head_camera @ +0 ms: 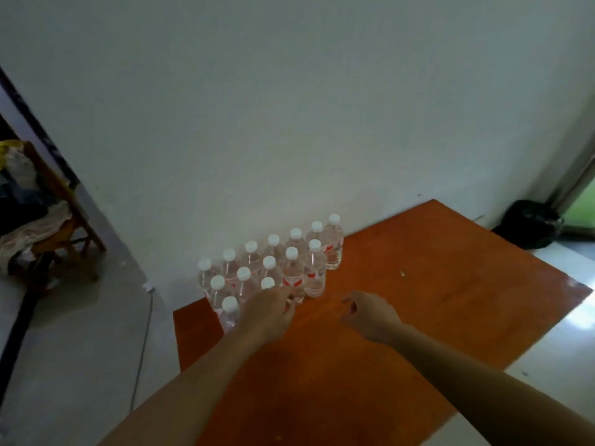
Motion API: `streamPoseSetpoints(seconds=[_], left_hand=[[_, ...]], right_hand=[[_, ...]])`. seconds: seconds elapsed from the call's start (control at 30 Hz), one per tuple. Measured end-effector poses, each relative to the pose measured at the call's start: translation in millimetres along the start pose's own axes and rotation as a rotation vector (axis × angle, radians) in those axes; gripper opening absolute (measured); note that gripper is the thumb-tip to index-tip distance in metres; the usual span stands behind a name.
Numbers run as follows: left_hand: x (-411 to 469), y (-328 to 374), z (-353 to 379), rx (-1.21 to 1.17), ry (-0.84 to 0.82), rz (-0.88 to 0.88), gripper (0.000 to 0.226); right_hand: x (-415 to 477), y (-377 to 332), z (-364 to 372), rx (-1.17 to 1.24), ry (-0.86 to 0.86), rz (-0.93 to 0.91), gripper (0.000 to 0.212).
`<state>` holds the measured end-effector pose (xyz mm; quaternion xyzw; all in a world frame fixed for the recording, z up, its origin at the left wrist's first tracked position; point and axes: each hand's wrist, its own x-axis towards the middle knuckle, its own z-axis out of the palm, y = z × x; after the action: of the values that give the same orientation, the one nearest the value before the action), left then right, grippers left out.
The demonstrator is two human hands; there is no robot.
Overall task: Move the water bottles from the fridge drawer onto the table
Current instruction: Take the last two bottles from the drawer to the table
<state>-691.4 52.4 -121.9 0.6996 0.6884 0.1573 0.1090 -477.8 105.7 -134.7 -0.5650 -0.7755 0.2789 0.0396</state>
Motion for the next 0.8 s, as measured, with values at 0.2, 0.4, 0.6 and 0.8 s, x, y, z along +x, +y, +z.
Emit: streamPoseSetpoints(seconds=[0.2,0.4,0.6,0.8], left_hand=[[3,128,50,0.046,-0.238,0.253,0.023],[0,283,115,0.105,-0.312,0.432,0.025],[-21,449,196,0.041,-0.395,0.539,0.023],[-24,589,265,0.051,-0.488,0.709,0.024]], right_hand=[[-95,111,-47,0.036,0.106,0.251,0.039],[-206,237,-98,0.088,0.239,0.424,0.035],[-326,376,-140,-0.023,0.324,0.588,0.04],[-415,489,-160,-0.119,0.39,0.707,0.041]])
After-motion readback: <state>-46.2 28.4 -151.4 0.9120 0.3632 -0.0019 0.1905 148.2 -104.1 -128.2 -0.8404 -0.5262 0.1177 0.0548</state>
